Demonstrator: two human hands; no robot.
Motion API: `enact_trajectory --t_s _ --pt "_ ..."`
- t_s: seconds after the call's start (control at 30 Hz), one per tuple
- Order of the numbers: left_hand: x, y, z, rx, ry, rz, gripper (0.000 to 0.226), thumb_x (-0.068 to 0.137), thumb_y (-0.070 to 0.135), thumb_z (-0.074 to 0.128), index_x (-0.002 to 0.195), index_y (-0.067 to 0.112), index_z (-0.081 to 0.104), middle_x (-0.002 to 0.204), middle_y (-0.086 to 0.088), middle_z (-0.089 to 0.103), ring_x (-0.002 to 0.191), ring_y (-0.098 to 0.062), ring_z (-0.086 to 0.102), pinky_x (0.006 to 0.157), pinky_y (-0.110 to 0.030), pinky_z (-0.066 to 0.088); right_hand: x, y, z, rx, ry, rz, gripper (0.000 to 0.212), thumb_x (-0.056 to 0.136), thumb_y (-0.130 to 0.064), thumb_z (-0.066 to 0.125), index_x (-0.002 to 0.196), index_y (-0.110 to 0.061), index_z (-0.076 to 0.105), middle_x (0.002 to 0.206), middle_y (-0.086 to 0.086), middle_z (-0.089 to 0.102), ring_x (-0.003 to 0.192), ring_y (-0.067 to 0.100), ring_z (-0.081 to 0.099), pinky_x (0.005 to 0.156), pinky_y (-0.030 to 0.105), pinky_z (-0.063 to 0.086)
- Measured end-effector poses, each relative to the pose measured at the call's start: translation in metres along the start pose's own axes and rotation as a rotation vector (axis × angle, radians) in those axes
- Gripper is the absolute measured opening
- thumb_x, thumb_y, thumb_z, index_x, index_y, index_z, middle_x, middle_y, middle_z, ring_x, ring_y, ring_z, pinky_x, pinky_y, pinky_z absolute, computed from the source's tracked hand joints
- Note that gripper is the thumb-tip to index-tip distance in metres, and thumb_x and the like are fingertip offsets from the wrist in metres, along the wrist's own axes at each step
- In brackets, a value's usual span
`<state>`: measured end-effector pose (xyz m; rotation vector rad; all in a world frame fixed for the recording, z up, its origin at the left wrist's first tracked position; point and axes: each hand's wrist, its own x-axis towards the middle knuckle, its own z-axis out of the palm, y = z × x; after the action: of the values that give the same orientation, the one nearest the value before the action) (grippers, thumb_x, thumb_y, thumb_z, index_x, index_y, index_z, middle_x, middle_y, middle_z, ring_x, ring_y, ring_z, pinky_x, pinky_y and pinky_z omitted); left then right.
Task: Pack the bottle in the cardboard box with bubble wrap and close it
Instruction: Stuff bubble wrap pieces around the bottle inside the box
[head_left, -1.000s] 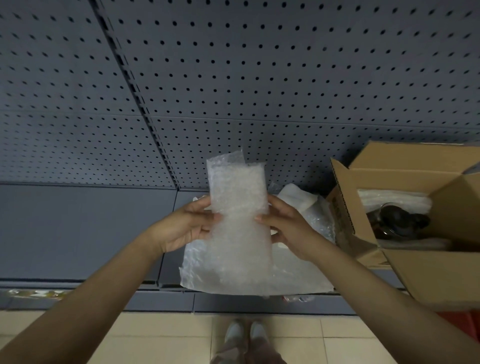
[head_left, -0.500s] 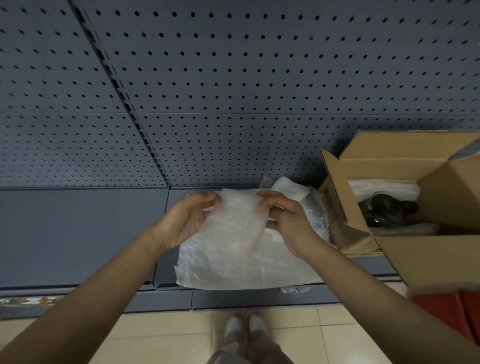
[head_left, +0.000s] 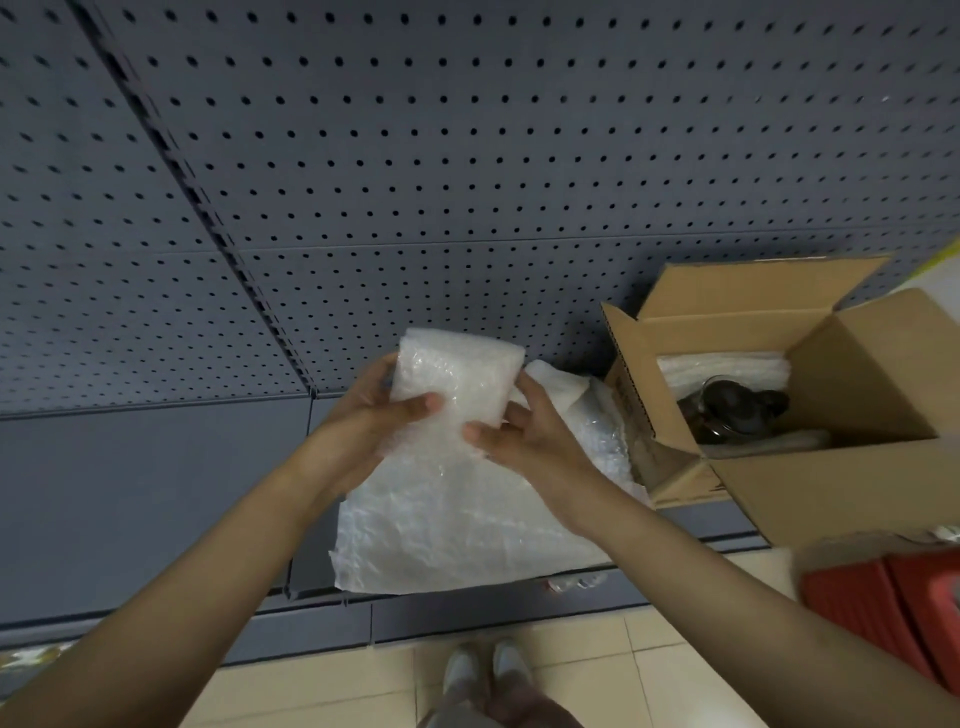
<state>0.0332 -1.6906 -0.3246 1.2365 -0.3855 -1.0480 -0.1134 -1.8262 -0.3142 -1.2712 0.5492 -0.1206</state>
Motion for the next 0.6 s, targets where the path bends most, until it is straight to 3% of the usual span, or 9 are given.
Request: enact_trajectory --t_s 0.07,0.13,0.2,0.3,0.4,0.6 --pt "0.001 0.008 0.010 0.050 -0.028 0.035 0.085 0.056 0.030 0.090 0.128 0.007 0.053 0.121 -0.016 0.066 0.107 -0.034 0.066 0.078 -0.040 0.058 -0.003 -0.005 -0.001 -0.032 0.110 -0.063 0.056 0.078 -0.010 0.075 0.125 -0.021 0.047 0.114 0.003 0.067 0.100 0.017 0.067 0.077 0.024 0.056" --pt "0.003 0.016 0.021 0.098 -0.022 0.055 0.085 0.049 0.031 0.092 0.123 0.007 0.057 0.113 -0.011 0.070 0.102 -0.029 0.069 0.073 -0.035 0.059 -0.007 -0.009 -0.008 -0.056 0.184 -0.114 0.046 0.077 -0.006 0.075 0.110 -0.027 0.051 0.108 0.001 0.067 0.093 0.016 0.067 0.075 0.028 0.057" --pt "0.007 0.023 0.033 0.154 -0.013 0.055 0.083 0.047 0.031 0.092 0.121 0.011 0.059 0.111 -0.008 0.072 0.101 -0.027 0.070 0.072 -0.033 0.059 -0.013 -0.016 -0.018 -0.099 0.215 -0.150 0.046 0.076 -0.005 0.075 0.106 -0.028 0.048 0.111 0.003 0.065 0.092 0.016 0.066 0.077 0.033 0.058" --pt "0.015 0.035 0.060 0.265 -0.033 0.051 0.066 0.060 0.015 0.081 0.123 0.014 0.058 0.116 -0.012 0.069 0.102 -0.027 0.069 0.072 -0.030 0.060 -0.027 -0.028 -0.039 -0.179 0.259 -0.224 0.048 0.074 -0.007 0.078 0.106 -0.027 0.048 0.114 0.006 0.064 0.098 0.019 0.065 0.085 0.041 0.057" --pt "0.025 0.050 0.101 0.402 -0.089 0.097 0.060 0.064 0.010 0.077 0.120 0.019 0.058 0.110 -0.004 0.070 0.093 -0.015 0.072 0.067 -0.026 0.060 -0.042 -0.043 -0.074 -0.180 0.276 -0.277 0.053 0.072 -0.006 0.079 0.105 -0.032 0.048 0.116 0.004 0.065 0.103 0.019 0.065 0.089 0.044 0.056" --pt "0.077 0.056 0.208 0.604 -0.198 0.249 0.050 0.070 0.007 0.081 0.107 0.029 0.057 0.105 0.012 0.067 0.089 0.001 0.068 0.069 -0.020 0.059 -0.075 -0.086 -0.191 -0.275 0.157 -0.281 0.075 0.070 0.002 0.075 0.128 -0.028 0.038 0.120 -0.012 0.056 0.103 -0.004 0.063 0.084 0.018 0.053"
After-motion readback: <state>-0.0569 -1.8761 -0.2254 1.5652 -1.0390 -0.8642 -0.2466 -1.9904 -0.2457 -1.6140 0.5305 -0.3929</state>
